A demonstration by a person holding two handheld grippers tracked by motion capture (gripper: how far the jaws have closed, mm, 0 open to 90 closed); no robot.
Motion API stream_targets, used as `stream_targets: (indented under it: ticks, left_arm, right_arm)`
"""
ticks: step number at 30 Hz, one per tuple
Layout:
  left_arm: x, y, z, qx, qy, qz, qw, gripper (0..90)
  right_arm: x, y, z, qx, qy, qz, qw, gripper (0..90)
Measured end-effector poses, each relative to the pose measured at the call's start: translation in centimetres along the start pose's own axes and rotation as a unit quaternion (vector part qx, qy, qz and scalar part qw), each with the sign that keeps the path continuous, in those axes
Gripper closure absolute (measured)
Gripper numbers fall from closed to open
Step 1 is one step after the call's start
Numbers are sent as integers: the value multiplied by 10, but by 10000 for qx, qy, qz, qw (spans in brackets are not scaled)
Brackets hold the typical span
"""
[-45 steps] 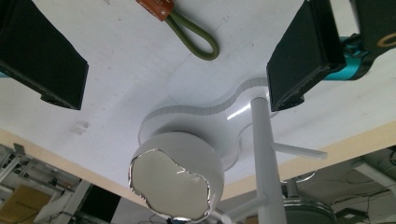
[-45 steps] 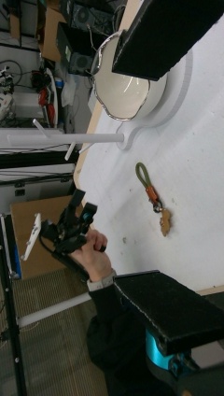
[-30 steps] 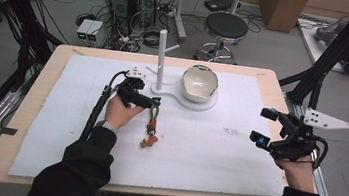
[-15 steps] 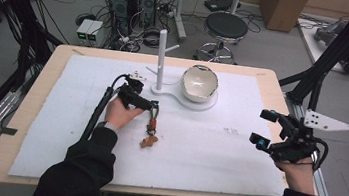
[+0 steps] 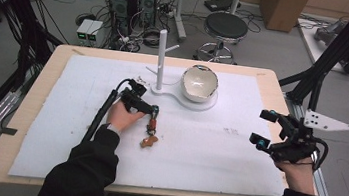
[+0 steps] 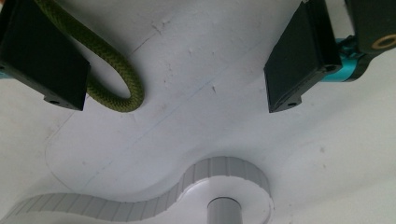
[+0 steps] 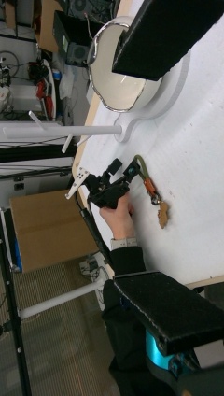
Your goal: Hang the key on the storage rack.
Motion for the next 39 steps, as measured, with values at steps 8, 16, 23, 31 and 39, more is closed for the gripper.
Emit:
stream_targets:
  ticks: [8,16,23,31,39]
  left_arm:
    - [-2,0,0,138,248,231,9993,165]
    - [-16,8,-3,-17,-63,442,9990,673]
    - [-19,9,-3,27,65,546,9985,837]
    - [-20,18,-14,-126,65,608,9981,842]
    - [-12,49,-68,-1005,-132,425,9939,843]
  right_arm:
    - [0,-2,3,67,-15,18,10000,8]
    - [0,-3,4,85,-16,40,10000,8]
    - [-1,-3,5,95,-66,51,9999,8]
    - [-3,-4,5,132,-64,73,9999,8]
    - [-4,-5,8,141,-74,55,9999,8]
Point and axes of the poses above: each handheld gripper's, and its own axes: z roughly forward along the jaws, y roughly out of its top, x roughly to its left, the point moved 9 cm from there along z, roughly forward along the jaws, and after that the axes turned 14 degrees about z, right-handed, at the moved point
